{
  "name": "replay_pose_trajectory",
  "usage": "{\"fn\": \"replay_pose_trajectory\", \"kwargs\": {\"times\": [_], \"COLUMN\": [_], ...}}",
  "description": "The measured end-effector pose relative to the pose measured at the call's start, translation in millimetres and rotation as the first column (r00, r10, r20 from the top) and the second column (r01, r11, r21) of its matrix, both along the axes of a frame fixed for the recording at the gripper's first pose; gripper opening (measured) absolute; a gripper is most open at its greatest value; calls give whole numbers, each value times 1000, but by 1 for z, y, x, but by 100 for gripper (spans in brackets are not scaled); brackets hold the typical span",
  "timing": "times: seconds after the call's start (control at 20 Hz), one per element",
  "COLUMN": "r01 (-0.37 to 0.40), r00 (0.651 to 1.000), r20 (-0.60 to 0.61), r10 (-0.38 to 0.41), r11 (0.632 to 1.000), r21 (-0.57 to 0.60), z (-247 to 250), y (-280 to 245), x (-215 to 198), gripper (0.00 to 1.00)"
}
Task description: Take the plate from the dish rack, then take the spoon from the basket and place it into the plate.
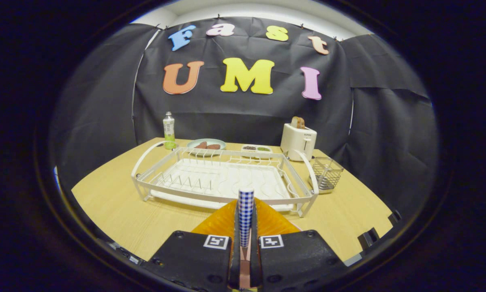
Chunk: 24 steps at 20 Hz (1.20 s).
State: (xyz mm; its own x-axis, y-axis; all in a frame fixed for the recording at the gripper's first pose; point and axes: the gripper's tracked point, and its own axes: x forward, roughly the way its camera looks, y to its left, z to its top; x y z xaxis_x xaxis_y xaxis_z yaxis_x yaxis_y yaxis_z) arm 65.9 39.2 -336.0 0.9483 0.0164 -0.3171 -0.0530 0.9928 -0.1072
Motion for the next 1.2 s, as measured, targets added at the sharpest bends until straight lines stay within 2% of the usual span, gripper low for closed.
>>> {"fn": "replay_pose_trajectory", "kwargs": {"times": [0.4, 0.55, 0.75, 0.8, 0.95, 1.2], "r01": [21, 31, 32, 32, 35, 30], "r00": [1000, 1000, 1000, 999, 999, 996], "r20": [-17, -5, 0, 6, 26, 86], "r10": [-21, -31, -32, -31, -35, -31], "r11": [1000, 999, 999, 999, 999, 999], "r21": [-15, -20, -40, -43, -24, 16], "z": [8, 26, 52, 60, 93, 177], "y": [-25, -42, -61, -66, -76, -93], "x": [-14, -22, -32, -32, -39, -49], "gripper": [21, 24, 84, 91, 96, 96]}}
